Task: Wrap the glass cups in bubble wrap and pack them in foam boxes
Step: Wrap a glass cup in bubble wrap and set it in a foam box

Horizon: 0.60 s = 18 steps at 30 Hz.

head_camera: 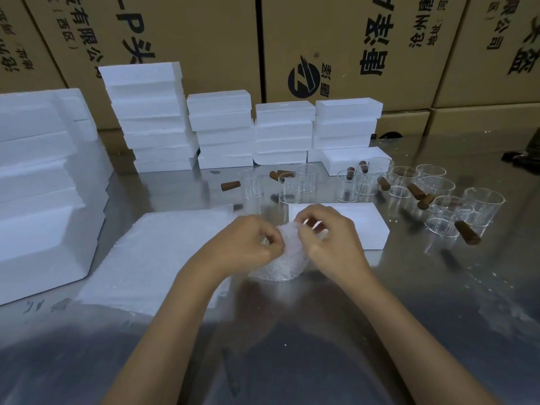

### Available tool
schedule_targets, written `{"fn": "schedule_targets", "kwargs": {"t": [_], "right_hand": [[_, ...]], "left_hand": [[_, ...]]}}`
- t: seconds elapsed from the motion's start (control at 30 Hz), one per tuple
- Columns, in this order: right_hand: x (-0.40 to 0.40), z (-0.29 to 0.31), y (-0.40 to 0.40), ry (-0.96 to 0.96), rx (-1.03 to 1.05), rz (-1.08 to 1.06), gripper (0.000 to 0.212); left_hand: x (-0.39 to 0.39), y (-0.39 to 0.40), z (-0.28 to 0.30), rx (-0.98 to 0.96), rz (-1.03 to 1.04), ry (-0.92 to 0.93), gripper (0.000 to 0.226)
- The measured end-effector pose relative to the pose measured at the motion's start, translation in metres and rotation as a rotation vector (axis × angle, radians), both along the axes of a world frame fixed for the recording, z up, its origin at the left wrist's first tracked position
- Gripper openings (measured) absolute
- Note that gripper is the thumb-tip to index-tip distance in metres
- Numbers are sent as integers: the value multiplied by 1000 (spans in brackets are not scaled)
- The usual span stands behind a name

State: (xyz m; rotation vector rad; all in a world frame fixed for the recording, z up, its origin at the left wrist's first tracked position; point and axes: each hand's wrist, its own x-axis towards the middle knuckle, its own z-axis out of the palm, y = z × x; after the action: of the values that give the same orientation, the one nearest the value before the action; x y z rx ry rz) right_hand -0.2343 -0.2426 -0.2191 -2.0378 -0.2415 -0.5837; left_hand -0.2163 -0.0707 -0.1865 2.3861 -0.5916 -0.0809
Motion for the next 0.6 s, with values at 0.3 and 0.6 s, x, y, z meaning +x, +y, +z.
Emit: {"fn": "schedule_targets", "kwargs": {"t": [0.3, 0.6], "right_hand": [[5, -15, -2, 72, -415, 156, 34], [5, 5, -17, -95, 33, -133, 29]], "left_hand": [[3, 3, 5, -70, 108, -144, 15], [2, -1, -9, 181, 7, 129, 52]]}}
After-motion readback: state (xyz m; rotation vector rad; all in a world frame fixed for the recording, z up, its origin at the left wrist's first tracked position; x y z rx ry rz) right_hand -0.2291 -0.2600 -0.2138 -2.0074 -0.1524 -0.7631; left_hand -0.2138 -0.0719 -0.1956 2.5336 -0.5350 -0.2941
